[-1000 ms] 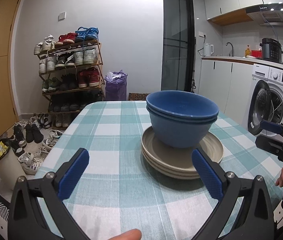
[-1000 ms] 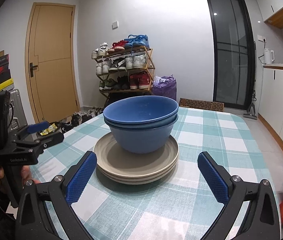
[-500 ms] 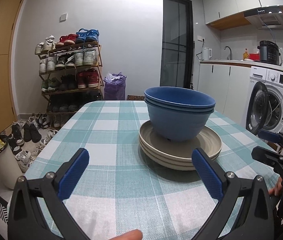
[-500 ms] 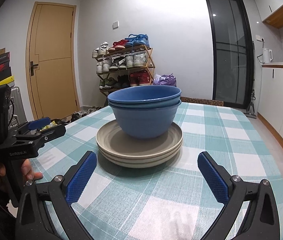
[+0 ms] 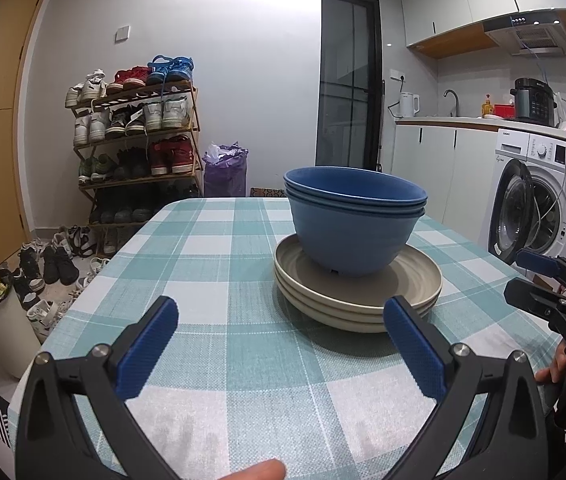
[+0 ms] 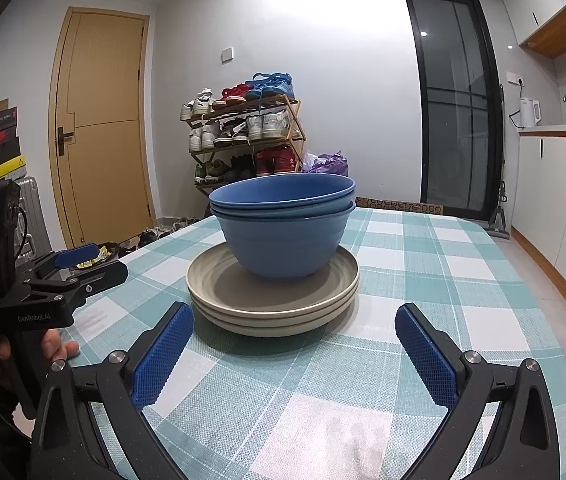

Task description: Organize plates and bowls

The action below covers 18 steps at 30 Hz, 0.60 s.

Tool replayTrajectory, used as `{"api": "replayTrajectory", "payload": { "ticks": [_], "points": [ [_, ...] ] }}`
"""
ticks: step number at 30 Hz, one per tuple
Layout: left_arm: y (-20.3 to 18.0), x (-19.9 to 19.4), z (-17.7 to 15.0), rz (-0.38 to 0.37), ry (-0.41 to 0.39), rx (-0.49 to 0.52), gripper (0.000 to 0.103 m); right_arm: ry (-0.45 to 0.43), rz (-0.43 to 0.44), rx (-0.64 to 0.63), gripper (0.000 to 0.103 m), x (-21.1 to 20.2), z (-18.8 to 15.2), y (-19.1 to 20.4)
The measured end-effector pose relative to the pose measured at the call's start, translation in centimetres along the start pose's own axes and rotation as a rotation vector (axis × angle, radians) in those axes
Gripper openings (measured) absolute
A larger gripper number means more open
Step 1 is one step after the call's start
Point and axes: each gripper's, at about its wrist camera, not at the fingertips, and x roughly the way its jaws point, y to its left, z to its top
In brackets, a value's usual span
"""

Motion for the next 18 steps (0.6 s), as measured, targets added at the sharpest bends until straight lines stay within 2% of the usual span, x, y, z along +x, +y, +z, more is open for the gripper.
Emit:
{"api": "replayTrajectory", "payload": {
  "ticks": [18],
  "points": [
    [0.12,0.18,-0.09,0.002,-0.002,0.001,0.103,-0.006,0.009,0.010,0.103,-0.24,-0.11,-0.29]
  ]
}}
